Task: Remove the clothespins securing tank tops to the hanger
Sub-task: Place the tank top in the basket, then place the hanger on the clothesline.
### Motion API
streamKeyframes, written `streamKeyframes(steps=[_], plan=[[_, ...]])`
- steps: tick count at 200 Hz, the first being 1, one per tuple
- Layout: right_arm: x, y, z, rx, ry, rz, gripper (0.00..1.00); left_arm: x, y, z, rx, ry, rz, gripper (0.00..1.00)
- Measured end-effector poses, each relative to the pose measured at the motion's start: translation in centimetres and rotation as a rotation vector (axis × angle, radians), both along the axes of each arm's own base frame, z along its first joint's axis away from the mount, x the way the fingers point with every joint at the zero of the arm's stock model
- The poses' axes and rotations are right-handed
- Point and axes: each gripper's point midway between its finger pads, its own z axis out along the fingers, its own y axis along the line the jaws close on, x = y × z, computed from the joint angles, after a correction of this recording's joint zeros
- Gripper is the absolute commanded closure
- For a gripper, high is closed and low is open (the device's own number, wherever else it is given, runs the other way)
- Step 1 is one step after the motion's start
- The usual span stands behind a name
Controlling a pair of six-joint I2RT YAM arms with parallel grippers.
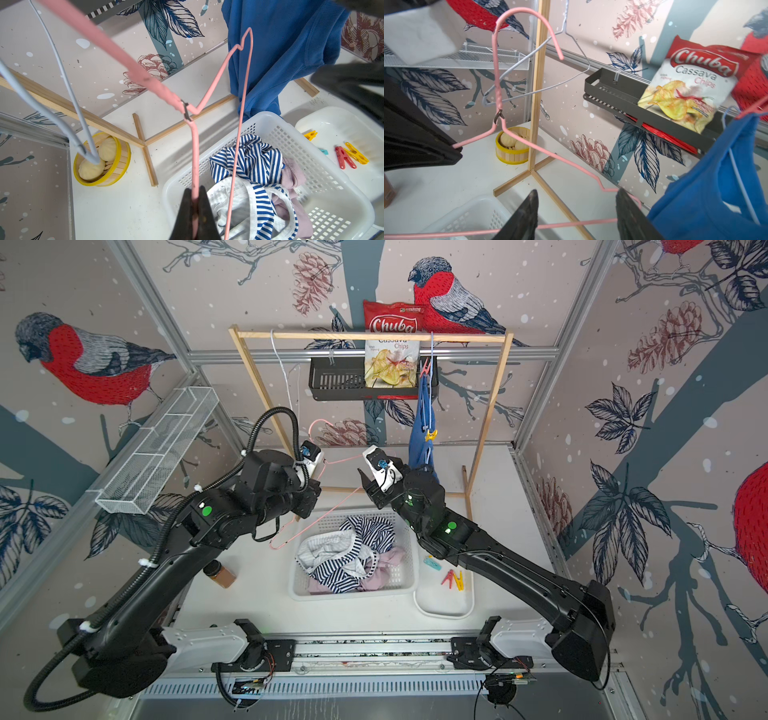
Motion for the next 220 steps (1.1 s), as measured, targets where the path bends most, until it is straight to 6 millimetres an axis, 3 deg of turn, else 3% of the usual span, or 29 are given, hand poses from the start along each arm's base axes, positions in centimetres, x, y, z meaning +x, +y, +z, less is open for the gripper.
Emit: streamKeyframes(steps=[31,106,129,155,166,182,220], plan=[[0.2,1.8,-1.5,-0.128,-0.018,0.091,0.38,-0.2,-0.1,0.3,0.004,-0.009,-0.018,1.0],[2.4,5.2,-2.4,-0.262,-0.092,0.138,0.4,-1.1,-0.9,0.1,0.011,-0.011,-0.082,1.0],[2.8,6.0,-3.3,-0.313,-0.107,0.148,0.55,-1.1,-1.1,0.1,0.01,-0.003,-0.092,1.0],[3.0,6.0,-4.2,-0.355,-0.137,0.132,0.9,-1.4,-1.0,-0.5,0.039,0.037,-0.099,1.0],[2.8,6.0,-5.7,-0.412,-0.157,0.148,1.0,-1.2,-1.2,-0.1,0.044,0.024,-0.111,0.94],[2.5,5.9,-8.4,-0.459,-0.14,0.158,1.0,-1.7,-1.7,-0.3,0.032,0.046,-0.141,0.77],[2.6,4.5,-7.5,-0.408,-0.221,0.117,1.0,-3.4,-3.1,0.2,-0.044,0.1,-0.23,0.45]])
